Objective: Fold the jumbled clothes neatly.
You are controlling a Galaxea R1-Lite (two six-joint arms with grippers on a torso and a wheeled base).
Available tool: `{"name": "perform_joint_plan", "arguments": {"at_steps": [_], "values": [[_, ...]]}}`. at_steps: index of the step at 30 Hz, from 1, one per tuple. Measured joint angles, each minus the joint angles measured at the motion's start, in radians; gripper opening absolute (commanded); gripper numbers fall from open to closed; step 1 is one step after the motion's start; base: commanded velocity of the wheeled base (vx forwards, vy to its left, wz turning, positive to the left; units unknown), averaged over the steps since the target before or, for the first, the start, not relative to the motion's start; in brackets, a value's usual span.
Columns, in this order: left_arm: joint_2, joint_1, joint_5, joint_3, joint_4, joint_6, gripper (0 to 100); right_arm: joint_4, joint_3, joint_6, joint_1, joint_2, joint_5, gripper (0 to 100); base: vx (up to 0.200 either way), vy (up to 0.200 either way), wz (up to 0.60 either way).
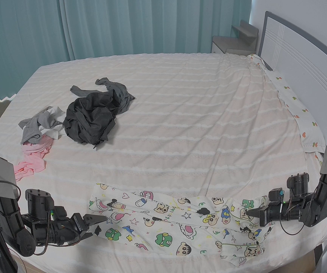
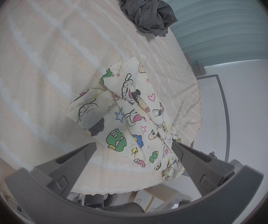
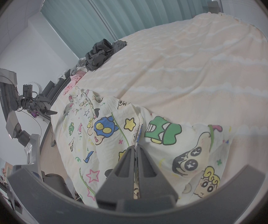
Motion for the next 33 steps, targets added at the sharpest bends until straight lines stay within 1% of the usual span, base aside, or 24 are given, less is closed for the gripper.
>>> {"name": "perform_joint_plan", "arguments": {"at_steps": [3,8,13,20,29,33], "values": [[0.0,0.0,0.0,0.0,0.0,0.0,100,-0.023,0.009,-0.001,0.001,-0.009,0.0,0,0.0,0.0,0.0],[0.0,0.0,0.0,0.0,0.0,0.0,100,-0.11,0.047,-0.003,0.012,-0.045,0.003,0,0.0,0.0,0.0],[0.0,0.0,0.0,0.0,0.0,0.0,100,-0.177,0.097,-0.004,0.042,-0.088,0.015,0,0.0,0.0,0.0],[0.0,0.0,0.001,0.0,0.0,0.0,100,-0.287,0.134,-0.003,0.076,-0.118,0.014,0,0.0,0.0,0.0],[0.0,0.0,0.001,0.0,0.0,0.0,100,-0.291,0.089,-0.002,0.083,-0.097,0.001,0,0.0,0.0,0.0],[0.0,0.0,0.003,0.0,0.0,-0.001,100,-0.289,0.039,-0.002,0.078,-0.054,-0.028,0,0.0,0.0,0.0]]}}
